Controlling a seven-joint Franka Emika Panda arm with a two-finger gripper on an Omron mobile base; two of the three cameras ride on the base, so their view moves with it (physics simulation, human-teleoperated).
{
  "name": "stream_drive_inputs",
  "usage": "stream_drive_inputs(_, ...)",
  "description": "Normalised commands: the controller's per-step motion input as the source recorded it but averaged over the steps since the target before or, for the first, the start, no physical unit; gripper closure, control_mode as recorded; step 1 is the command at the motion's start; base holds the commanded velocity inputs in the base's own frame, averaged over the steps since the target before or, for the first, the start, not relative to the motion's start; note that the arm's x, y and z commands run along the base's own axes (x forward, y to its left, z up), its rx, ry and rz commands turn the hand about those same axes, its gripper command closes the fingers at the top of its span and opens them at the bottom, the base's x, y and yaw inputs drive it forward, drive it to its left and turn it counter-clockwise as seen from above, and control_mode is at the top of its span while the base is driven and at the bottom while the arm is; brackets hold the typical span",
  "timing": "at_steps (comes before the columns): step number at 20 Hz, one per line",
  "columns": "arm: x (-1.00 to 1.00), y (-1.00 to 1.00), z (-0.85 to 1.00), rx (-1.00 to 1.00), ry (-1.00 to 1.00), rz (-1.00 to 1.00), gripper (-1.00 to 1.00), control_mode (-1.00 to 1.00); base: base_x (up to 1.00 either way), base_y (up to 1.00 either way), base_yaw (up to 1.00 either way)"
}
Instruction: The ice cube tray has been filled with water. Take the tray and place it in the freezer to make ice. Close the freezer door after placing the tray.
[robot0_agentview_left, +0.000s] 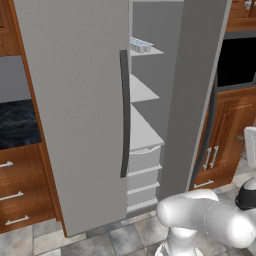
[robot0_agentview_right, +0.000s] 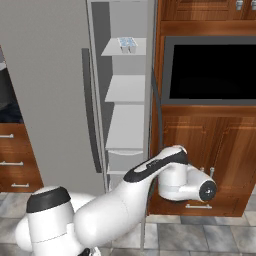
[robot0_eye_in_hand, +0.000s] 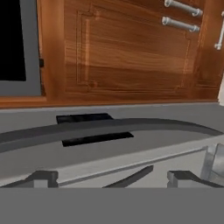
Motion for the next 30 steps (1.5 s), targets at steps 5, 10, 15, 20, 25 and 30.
stream_drive_inputs(5, 0.11, 0.47, -0.48, -0.03, -0.03, 0.06, -1.0, -1.0, 0.0, 0.0, 0.0)
stream_drive_inputs(10, 0.29, 0.62, -0.46, 0.0, 0.0, 0.1, -1.0, -1.0, 0.0, 0.0, 0.0)
stream_drive_inputs(15, 0.16, 0.29, -0.21, 0.0, 0.0, 0.06, -1.0, -1.0, 0.0, 0.0, 0.0)
stream_drive_inputs(20, 0.0, -0.06, 0.0, 0.0, 0.0, 0.0, -1.0, -1.0, 0.0, 0.0, 0.0)
stream_drive_inputs(25, 0.0, -0.13, -0.02, 0.0, 0.0, 0.0, -1.0, -1.0, 0.0, 0.0, 0.0)
stream_drive_inputs(30, 0.0, -0.23, -0.2, 0.0, 0.0, 0.0, -1.0, -1.0, 0.0, 0.0, 0.0)
